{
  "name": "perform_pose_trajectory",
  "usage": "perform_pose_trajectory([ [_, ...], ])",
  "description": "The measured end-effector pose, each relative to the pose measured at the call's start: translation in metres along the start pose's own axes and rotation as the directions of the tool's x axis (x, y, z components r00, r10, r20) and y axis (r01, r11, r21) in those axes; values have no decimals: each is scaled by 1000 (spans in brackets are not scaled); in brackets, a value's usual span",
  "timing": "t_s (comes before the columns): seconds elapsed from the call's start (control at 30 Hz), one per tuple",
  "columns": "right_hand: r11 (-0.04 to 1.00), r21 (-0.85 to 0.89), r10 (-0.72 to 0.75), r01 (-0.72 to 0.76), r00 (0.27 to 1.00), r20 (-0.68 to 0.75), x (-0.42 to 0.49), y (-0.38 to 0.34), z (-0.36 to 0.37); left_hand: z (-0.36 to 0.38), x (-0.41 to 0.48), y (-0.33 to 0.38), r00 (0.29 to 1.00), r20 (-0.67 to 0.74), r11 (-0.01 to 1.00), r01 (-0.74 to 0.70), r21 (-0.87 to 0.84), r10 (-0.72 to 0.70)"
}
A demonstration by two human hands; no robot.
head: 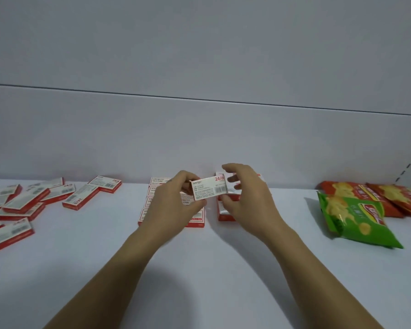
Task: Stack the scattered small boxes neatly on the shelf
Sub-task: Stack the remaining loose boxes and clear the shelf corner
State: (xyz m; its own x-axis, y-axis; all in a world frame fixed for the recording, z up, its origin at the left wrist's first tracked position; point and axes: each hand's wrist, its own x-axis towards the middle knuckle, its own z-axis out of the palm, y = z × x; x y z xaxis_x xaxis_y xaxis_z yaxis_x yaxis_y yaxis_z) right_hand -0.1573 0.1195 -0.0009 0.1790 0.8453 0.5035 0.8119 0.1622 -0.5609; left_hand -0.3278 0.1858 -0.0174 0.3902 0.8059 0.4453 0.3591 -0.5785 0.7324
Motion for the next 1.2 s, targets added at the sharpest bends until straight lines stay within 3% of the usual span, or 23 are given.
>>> perform_pose_trajectory([
  [0.3,962,215,163,-166,986,33,-25,-1,9,-4,-18,-1,996,-73,999,-44,-28,42],
  [0.5,818,491,218,-301,951,219,-29,-20,11,4,-23,9,981,-69,983,-181,-14,180],
  [0.6,809,500,237,-309,950,203,-29,-19,10,4,-25,9,978,-44,978,-207,-6,206],
  [0.73,820,506,222,-267,964,148,-32,-20,12,6,-24,11,939,-57,935,-330,132,339],
  [0.83,831,493,213,-259,966,148,-32,-23,14,5,-23,9,951,-40,937,-294,189,307],
  [0.93,735,596,282,-322,945,163,-29,-20,10,2,-23,6,986,-40,985,-161,64,164],
  [1.0,630,685,332,-367,924,189,-25,-16,4,-2,-21,7,1000,2,984,1,-180,-1],
  [1.07,546,738,368,-396,905,213,-24,-14,2,-7,-17,6,989,89,887,146,-438,-119],
  [1.2,529,735,348,-424,898,267,-23,-15,3,-11,-15,6,980,128,796,197,-572,-150],
])
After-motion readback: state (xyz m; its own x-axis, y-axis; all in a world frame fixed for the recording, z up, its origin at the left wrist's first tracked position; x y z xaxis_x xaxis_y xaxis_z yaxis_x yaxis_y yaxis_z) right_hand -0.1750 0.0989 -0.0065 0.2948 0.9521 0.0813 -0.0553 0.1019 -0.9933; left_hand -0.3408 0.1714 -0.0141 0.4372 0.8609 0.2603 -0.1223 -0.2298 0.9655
